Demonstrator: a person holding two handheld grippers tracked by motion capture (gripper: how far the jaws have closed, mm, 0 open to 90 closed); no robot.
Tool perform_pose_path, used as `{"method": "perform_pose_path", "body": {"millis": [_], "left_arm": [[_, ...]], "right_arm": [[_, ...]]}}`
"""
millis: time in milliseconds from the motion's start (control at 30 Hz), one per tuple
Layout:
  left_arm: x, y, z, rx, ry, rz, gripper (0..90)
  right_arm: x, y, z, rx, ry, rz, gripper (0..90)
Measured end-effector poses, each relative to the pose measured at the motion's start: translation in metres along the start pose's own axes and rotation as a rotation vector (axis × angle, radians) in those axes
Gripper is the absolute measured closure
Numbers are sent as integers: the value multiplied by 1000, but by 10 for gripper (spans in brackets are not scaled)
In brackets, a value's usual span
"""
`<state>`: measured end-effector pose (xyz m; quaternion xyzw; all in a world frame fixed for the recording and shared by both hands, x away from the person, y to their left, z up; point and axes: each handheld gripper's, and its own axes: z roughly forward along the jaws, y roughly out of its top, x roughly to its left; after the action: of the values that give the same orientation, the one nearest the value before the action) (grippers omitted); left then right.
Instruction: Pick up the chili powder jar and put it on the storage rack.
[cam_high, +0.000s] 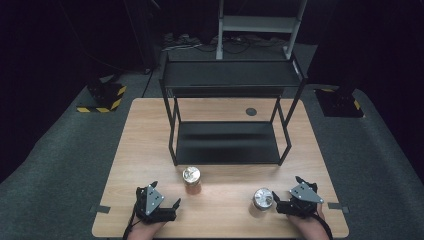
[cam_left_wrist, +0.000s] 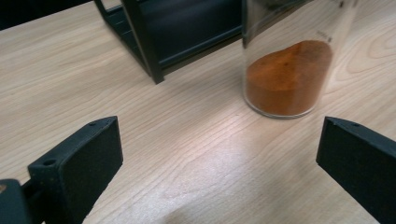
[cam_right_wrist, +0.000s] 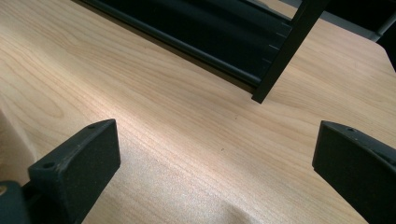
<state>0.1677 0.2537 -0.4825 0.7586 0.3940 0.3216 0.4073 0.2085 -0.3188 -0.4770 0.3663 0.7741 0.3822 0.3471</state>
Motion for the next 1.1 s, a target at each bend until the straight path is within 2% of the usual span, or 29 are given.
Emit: {"method": "perform_pose_path", "body": {"millis": [400,600,800,967,1100], "left_arm": [[-5,3,2,17,13,22,7],[-1,3,1,16,2,2,7],[4,0,-3,-1,-16,-17,7],[5,2,-14,-57,-18,-36,7],[4,5,-19,-80,-33,-24,6]], "right_arm": [[2,0,0,0,-1,-18,0],[1,0,0,2,4,-17,0],[1,0,0,1,6,-22,0],[1,0,0,-2,5,-15,0],[0,-1,0,-4,4,-11,0]]}}
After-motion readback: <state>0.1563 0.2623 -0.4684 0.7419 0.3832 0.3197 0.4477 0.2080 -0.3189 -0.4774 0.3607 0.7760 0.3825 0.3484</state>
